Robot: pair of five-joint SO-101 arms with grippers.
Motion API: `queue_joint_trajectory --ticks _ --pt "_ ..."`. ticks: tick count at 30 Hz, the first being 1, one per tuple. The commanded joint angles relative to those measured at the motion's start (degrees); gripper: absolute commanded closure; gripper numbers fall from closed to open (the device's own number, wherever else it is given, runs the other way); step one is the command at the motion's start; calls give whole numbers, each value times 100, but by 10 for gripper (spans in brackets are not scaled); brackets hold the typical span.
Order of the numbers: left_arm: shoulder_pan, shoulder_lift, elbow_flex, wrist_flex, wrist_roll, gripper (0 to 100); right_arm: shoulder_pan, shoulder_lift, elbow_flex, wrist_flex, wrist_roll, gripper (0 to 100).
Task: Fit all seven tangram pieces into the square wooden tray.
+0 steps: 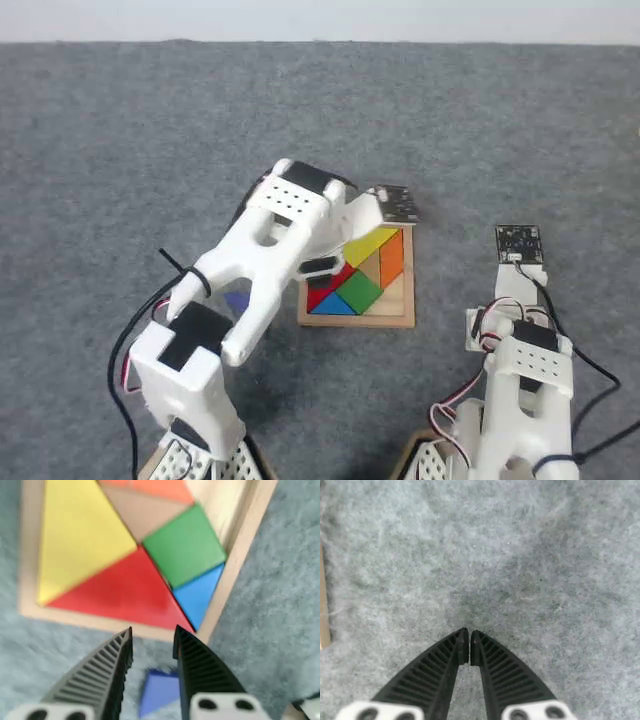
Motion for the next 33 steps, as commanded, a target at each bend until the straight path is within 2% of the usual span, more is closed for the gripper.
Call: queue_joint_trajectory --ticks 1,6,11,16,22,30,33 --pt "-501 -325 523 -123 114 867 -22 -154 -325 -84 -26 978" --pt "-1275 -1240 1771 -756 -149 867 -233 -154 -325 -57 -26 978" --pt "-1855 -1468 2141 -1011 -607 861 -251 -154 -325 -57 -26 979" --pt "-1908 -949 2132 -1099 -721 797 -251 -145 -264 -84 -26 979" --pt "-1996 -185 2132 -1301 -730 790 -251 -145 -229 -84 132 979" --pt "-1996 18 2114 -440 -1284 790 -259 -145 -229 -84 132 979" --pt "-2031 -9 2105 -457 -1275 790 -259 -145 -229 -84 141 979"
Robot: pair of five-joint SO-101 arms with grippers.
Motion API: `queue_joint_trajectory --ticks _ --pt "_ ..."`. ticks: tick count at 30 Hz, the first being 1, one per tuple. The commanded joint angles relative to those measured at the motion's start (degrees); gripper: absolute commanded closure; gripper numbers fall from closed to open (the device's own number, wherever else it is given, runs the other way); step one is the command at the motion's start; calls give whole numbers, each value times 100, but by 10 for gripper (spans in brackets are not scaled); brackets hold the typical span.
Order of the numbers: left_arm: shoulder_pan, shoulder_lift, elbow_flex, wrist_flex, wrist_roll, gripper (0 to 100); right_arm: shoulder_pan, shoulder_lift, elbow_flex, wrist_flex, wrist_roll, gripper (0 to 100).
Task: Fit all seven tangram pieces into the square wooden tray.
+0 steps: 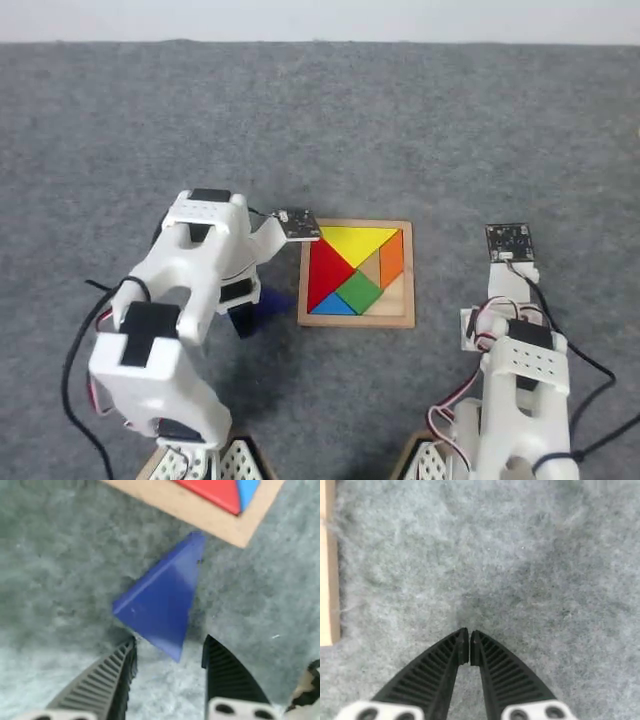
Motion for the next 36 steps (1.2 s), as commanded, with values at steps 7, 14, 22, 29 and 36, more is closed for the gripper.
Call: queue_joint_trajectory --ticks 7,14,22,29,36 --pt "44 114 66 -633 563 790 -31 -145 -229 -84 88 979" --pt "97 -712 4 -668 651 790 -31 -145 -229 -92 88 979" --pt "448 -941 31 -1002 1152 790 -31 -145 -229 -92 88 979" --pt "695 -941 444 -1116 1108 790 -31 -145 -229 -92 97 979" --pt "870 -941 602 -1336 1196 861 -40 -145 -229 -92 97 979"
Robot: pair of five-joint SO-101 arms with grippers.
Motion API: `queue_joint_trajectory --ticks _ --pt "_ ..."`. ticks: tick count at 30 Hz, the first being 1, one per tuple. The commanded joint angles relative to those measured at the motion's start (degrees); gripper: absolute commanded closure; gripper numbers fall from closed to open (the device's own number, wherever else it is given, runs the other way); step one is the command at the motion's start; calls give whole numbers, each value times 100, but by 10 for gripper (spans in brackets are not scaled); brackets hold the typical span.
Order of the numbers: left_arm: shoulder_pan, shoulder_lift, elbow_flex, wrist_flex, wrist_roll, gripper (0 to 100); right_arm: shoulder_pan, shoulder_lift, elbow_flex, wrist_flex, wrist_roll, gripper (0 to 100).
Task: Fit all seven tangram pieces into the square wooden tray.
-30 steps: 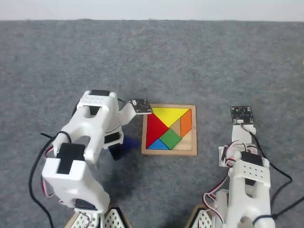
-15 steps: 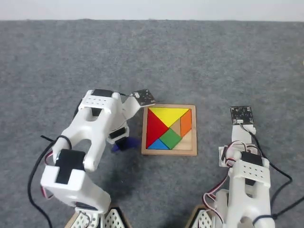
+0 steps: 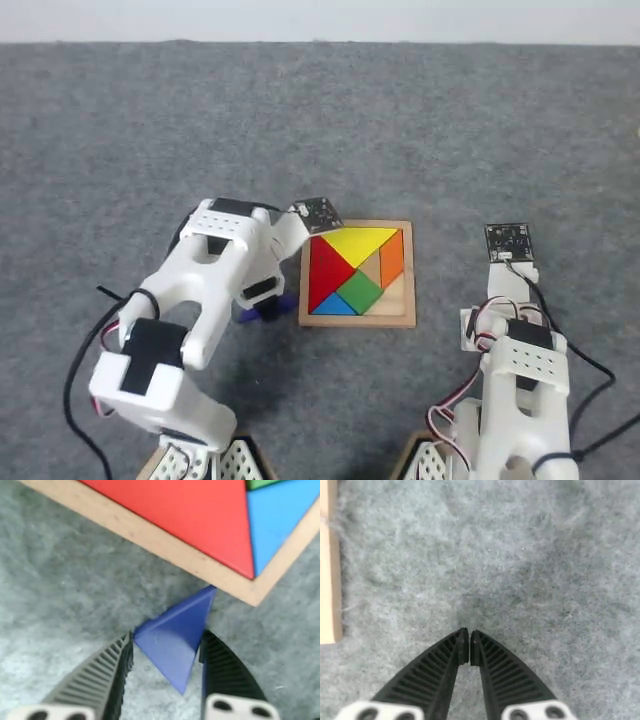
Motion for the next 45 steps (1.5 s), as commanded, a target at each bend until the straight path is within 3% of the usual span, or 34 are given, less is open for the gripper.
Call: queue_joint_trajectory --ticks 1,5,16,22,29,35,40,45 --pt "211 -202 31 -273 255 890 -40 -145 -229 -92 70 979" --pt "237 -281 -286 -237 703 990 -40 -145 -229 -92 70 979" --pt "237 -281 -1297 308 888 984 -40 -145 -229 -92 70 979" --pt "264 -202 -1569 -202 1284 849 -48 -145 -229 -92 79 979" --pt "686 -202 -954 -440 624 830 -171 -145 -229 -92 79 979" --pt "862 -167 -611 -835 571 830 -163 -145 -229 -92 79 979" --pt "738 598 -936 -809 457 827 -171 -145 -229 -92 79 979" --pt "607 1284 -1877 -176 457 826 -180 -145 -229 -92 79 979"
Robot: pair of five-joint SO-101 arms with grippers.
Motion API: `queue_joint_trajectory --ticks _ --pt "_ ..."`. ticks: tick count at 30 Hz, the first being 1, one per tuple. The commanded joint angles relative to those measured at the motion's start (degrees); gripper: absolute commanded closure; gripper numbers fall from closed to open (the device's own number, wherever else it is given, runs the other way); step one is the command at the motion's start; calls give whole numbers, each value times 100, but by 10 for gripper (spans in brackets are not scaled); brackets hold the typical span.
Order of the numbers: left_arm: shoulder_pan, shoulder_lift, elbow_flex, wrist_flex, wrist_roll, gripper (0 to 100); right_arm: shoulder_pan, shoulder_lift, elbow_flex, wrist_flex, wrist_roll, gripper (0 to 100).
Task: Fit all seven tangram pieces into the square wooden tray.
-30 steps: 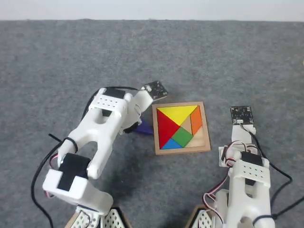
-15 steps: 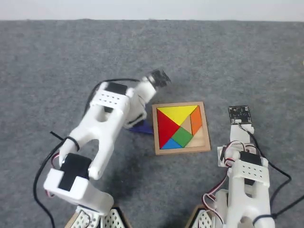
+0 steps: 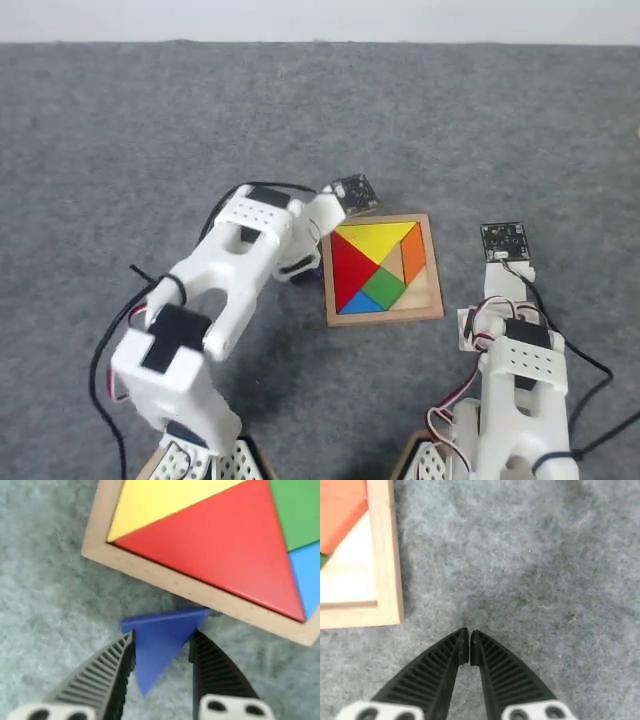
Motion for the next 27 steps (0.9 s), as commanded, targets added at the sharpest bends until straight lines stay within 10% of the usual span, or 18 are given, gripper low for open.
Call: queue_joint_trajectory --ticks 1,27 --pt "-62 457 -593 369 -70 826 -75 -145 -229 -92 79 979" --pt "-615 1538 -2264 1196 -132 945 -75 -145 -229 -84 79 979"
